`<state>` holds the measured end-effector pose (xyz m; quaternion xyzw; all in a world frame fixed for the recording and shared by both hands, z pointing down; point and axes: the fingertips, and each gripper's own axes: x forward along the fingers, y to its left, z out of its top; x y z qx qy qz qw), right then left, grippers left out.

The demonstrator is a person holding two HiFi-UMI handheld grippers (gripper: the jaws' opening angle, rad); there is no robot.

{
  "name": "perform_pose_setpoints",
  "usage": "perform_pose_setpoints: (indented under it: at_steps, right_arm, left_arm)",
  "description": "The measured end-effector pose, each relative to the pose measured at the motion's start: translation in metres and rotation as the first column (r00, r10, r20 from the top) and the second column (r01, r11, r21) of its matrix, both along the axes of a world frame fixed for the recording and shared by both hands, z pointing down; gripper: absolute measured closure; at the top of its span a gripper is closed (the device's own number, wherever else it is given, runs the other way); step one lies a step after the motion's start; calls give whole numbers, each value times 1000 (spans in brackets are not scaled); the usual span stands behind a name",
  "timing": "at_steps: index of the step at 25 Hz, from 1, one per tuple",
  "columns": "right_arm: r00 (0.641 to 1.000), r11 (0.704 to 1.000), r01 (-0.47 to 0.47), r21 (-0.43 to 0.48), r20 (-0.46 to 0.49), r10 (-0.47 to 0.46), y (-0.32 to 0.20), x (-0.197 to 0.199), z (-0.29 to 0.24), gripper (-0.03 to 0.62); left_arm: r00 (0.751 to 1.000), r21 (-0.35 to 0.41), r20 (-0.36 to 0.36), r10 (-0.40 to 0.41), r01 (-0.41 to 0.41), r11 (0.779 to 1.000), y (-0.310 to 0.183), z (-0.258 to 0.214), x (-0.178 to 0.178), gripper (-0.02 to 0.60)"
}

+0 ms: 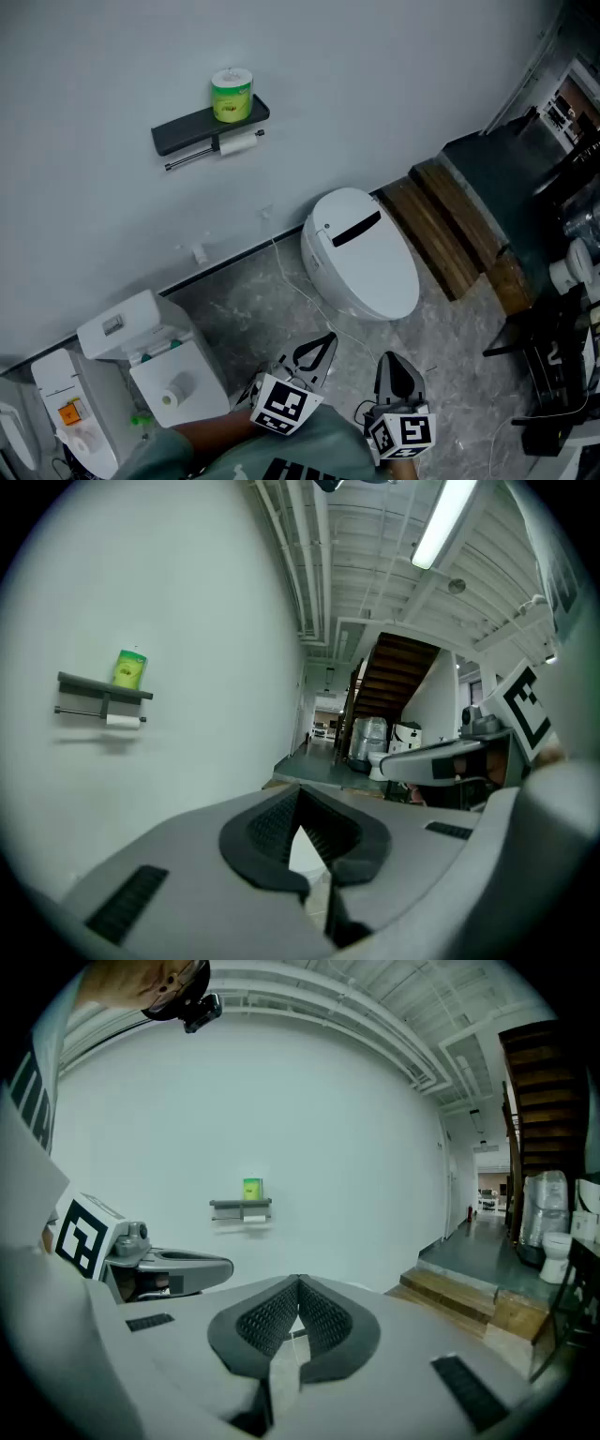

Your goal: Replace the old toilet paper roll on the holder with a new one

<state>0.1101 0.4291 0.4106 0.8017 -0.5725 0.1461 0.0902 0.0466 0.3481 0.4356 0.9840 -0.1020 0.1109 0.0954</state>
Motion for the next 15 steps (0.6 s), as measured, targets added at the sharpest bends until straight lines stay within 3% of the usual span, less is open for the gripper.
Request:
perform_pose_setpoints:
  at_steps: [15]
  right_arm:
    - [992,993,115,3,-43,-115,-95,-47,-12,586]
  left_arm:
    - [991,7,-36,-130,130,992,-91,-6,-57,578]
